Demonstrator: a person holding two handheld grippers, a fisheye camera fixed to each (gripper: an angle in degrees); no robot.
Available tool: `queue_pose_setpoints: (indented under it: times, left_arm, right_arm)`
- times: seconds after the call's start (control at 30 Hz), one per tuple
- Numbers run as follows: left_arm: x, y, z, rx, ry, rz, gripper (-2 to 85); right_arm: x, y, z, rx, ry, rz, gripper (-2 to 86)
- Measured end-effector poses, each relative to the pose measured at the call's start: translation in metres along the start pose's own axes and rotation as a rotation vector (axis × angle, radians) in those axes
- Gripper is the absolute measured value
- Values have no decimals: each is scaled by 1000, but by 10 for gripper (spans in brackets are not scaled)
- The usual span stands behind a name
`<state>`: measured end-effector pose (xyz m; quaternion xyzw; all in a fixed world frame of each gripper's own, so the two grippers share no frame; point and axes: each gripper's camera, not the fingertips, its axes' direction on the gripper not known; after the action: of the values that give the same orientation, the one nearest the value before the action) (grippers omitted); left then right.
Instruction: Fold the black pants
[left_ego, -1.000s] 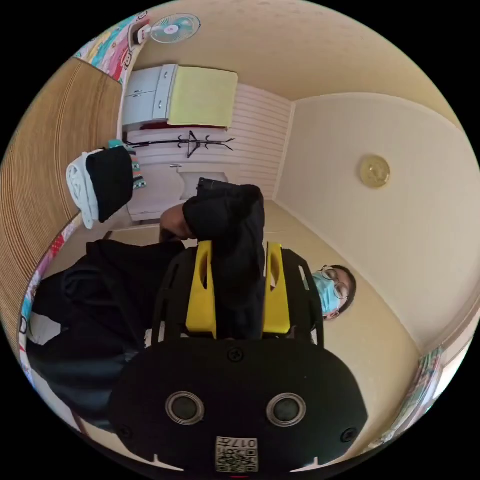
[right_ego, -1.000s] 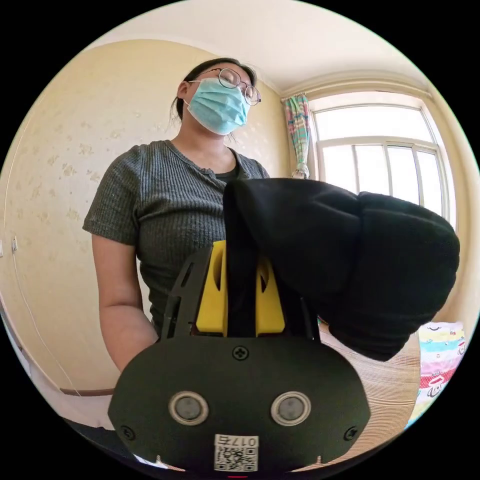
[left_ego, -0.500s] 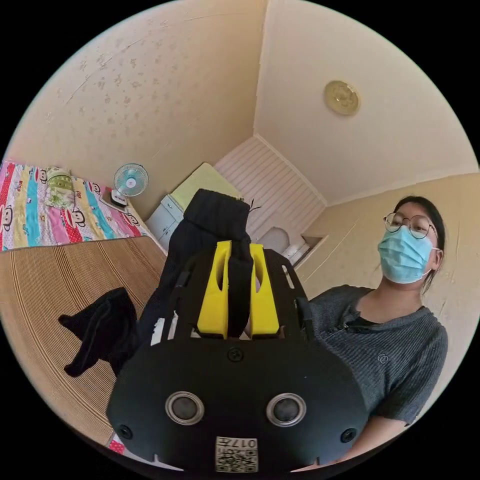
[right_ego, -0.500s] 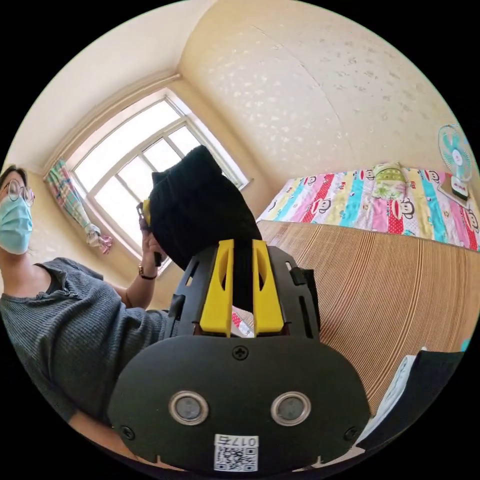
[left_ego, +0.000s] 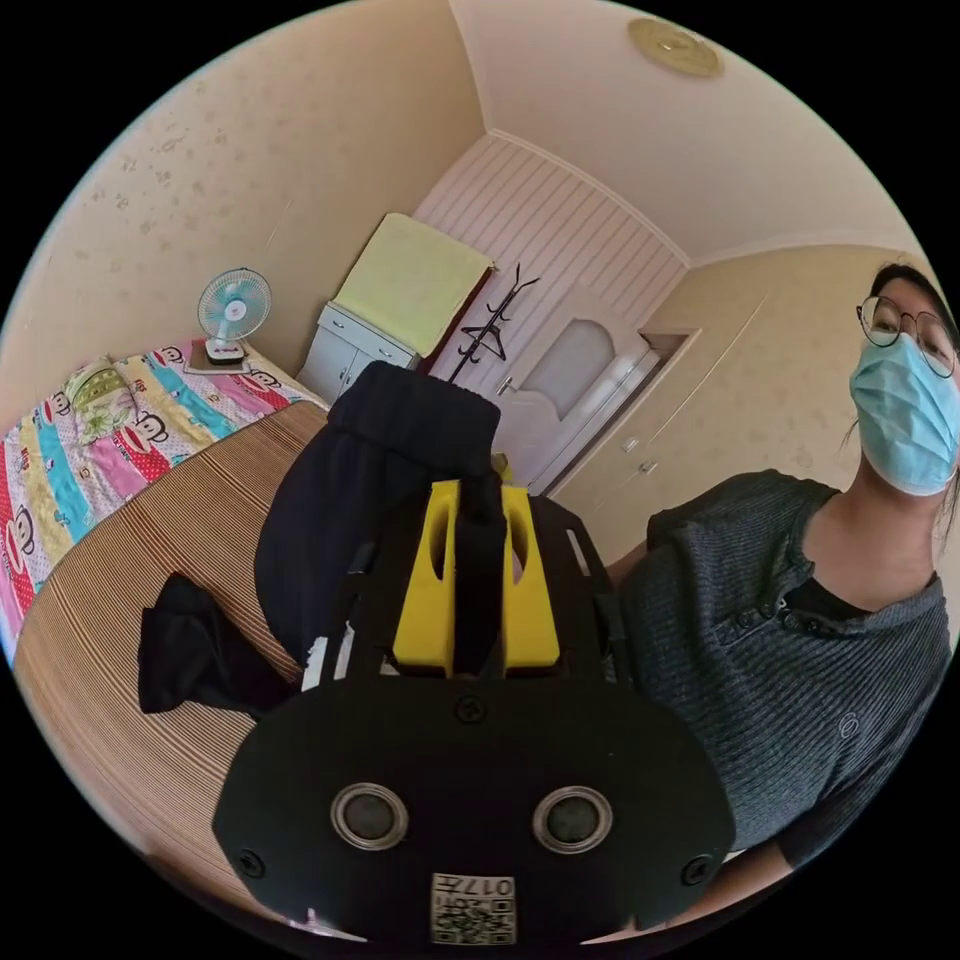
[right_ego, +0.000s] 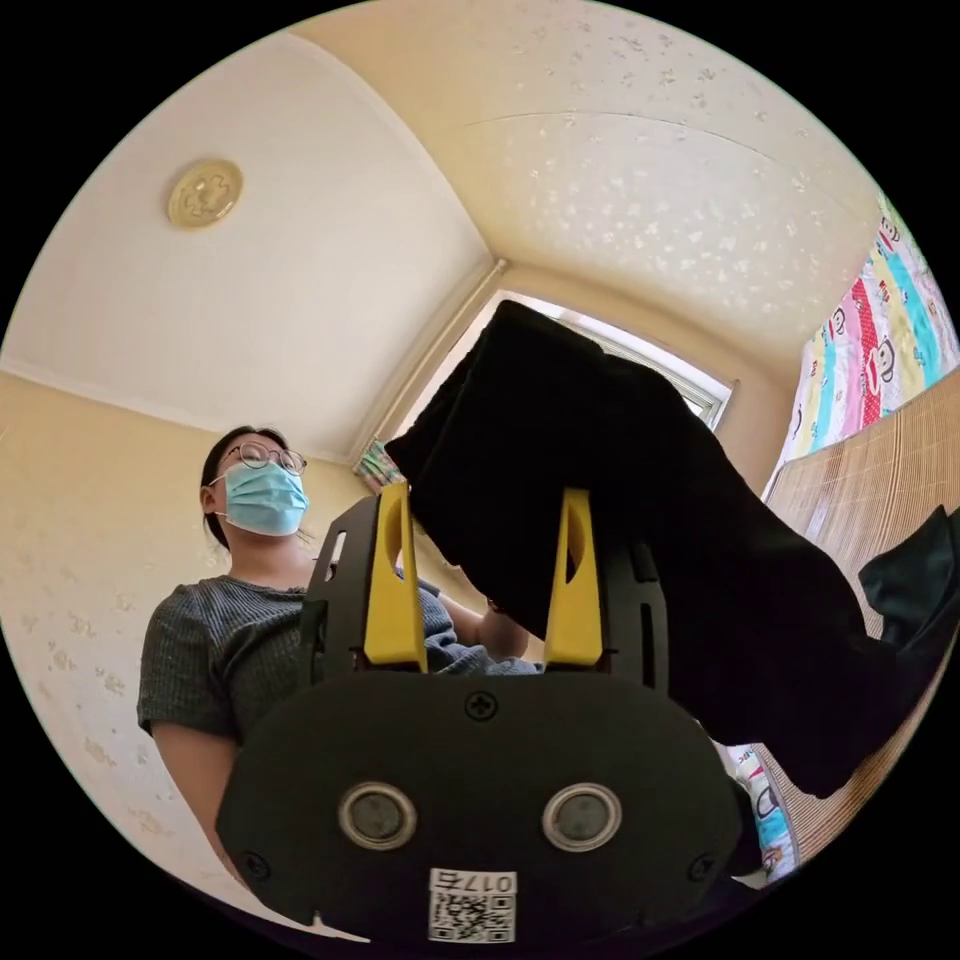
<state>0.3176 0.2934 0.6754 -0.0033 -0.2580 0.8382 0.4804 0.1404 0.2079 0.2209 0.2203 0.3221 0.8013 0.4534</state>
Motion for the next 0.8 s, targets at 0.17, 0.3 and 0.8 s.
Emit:
queue_pose_setpoints:
  times: [0.17,0.3,0.8]
  left_arm:
    - [6,4,35,-65,-55,52,103]
    - [-3,13,26,34,-42,-19,125]
    - [2,70,-20,300,-448,-105,218]
  right_arm:
    - [7,8,-30,103,-71,6,136]
    - [0,6,-43,130,-53,-27,111]
    - [-64,-56,-24,-214,-282,-277,86]
